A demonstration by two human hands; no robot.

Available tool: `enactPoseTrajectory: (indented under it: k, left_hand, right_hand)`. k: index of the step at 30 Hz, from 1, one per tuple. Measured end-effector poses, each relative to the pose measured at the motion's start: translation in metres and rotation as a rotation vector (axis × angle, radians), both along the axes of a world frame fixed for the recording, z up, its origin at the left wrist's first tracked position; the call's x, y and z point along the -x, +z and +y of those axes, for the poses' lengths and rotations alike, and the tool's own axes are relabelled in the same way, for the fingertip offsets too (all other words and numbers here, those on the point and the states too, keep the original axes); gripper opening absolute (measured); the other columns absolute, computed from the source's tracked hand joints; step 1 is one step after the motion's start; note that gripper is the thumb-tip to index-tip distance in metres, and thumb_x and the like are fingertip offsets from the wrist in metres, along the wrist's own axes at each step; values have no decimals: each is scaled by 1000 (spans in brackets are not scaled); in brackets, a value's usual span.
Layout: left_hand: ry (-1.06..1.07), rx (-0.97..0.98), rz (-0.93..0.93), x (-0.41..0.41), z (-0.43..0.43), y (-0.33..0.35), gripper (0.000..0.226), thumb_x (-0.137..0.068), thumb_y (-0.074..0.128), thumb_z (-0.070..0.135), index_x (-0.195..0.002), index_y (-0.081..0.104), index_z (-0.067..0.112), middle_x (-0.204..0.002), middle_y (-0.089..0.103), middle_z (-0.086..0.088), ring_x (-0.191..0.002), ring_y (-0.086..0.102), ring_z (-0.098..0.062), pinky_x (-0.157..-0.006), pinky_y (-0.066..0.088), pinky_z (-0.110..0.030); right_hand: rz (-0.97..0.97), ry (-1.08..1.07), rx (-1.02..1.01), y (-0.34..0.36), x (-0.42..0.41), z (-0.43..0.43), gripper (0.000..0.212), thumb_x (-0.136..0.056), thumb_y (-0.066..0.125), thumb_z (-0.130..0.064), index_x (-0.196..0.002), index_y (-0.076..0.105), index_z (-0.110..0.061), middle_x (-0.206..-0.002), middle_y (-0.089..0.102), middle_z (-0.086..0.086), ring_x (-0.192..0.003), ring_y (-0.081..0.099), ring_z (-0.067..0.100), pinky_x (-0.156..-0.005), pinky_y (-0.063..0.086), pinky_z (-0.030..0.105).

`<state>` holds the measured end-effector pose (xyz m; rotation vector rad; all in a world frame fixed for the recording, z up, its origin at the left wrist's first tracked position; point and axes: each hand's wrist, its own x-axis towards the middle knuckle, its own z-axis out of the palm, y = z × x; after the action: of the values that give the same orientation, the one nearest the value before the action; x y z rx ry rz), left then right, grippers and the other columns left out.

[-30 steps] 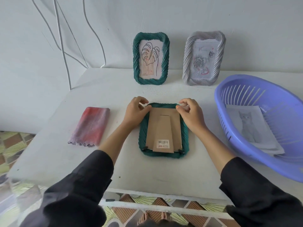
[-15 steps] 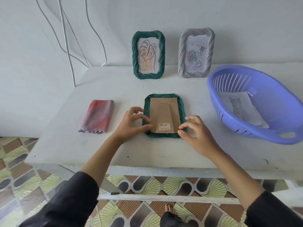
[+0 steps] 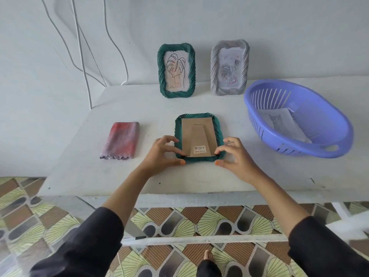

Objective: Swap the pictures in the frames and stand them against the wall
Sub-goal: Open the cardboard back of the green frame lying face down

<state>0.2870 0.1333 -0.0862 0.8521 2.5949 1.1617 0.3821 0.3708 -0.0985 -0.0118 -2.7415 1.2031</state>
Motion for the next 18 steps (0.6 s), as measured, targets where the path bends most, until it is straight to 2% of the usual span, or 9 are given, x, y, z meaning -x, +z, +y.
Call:
enactPoseTrajectory:
  k: [3,6,11,14,18]
  left_hand:
    - [-20,8,-13,-1,0,2,26,-70,80,20,-89,69,35,-116,44,12,-116,30,-9,-99,22,-22]
    - [-26,10,-29,-1,0,3,22,-71,79,19,-85,71,34,-117,44,12,-119,28,-9,-101,19,-22]
    - [-36,35,-60,0,0,3,22,-71,79,21,-74,69,40,-112,39,30,-120,25,-6,-103,19,-24]
    - [-35,38,-69,1,1,2,21,-71,79,21,-72,70,40,-112,38,32,-121,24,-5,-104,19,-24]
    - [-29,44,-80,2,0,3,38,-68,81,23,-62,66,57,-118,39,29,-121,22,-4,-105,19,-25]
  right_hand:
    - [-3,1,-3,-1,1,-1,19,-76,74,-16,-93,68,-10,-118,34,-1,-113,43,17,-99,27,25]
    - [5,6,-10,-1,2,0,16,-76,74,-16,-91,69,-11,-118,33,-1,-112,42,14,-98,29,26]
    - [4,4,0,-2,1,0,11,-76,74,-17,-87,71,-14,-118,34,-3,-111,41,13,-96,32,26]
    - [10,0,3,-2,1,0,11,-76,74,-17,-86,71,-16,-119,34,-4,-112,41,13,-96,33,27]
    - [1,-8,21,-3,0,0,12,-75,74,-18,-87,71,-16,-121,34,-5,-115,39,10,-98,31,26]
